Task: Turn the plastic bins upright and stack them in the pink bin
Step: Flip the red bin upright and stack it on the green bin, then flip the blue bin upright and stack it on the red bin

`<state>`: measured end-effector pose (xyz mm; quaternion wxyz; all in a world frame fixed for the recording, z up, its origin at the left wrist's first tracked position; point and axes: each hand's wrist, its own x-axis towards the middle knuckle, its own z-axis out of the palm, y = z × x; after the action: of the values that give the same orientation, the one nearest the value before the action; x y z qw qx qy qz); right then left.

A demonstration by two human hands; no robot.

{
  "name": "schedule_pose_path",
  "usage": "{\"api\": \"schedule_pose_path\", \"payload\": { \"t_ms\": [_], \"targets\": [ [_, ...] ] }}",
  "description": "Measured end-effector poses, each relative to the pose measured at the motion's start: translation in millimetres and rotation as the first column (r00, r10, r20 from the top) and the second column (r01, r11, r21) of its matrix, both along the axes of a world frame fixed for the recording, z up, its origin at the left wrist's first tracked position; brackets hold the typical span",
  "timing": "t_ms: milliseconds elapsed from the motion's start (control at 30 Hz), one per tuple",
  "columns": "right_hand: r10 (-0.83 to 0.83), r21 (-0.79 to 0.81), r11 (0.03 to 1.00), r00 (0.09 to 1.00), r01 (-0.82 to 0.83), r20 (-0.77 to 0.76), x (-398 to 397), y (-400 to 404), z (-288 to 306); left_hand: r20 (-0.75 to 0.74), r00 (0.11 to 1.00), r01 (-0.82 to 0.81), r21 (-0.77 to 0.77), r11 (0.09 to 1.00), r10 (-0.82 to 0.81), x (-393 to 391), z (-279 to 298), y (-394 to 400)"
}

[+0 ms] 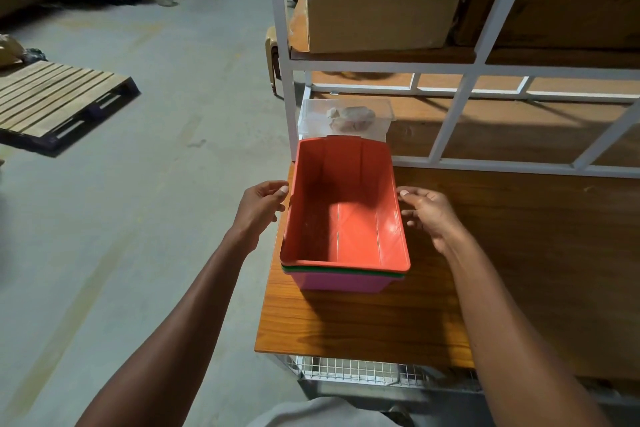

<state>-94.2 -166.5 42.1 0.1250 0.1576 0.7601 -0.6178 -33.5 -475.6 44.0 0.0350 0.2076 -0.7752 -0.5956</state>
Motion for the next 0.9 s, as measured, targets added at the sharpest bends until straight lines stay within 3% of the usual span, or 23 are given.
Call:
{"api": "schedule_pose_path", "payload": {
  "t_ms": [600,900],
  "targets": [
    [-0.083,-0.026,0.996,0.986,0.08,-0.143,46,22,9,-0.081,0.997,0.001,0.144,0.99,0.011,21,7,39],
    [-0.188,-0.042,0.982,0.967,0.183,-0.171,98,88,20,-0.113,0.966,0.251,0.162,0.954,-0.235,26,18,123]
  ]
}}
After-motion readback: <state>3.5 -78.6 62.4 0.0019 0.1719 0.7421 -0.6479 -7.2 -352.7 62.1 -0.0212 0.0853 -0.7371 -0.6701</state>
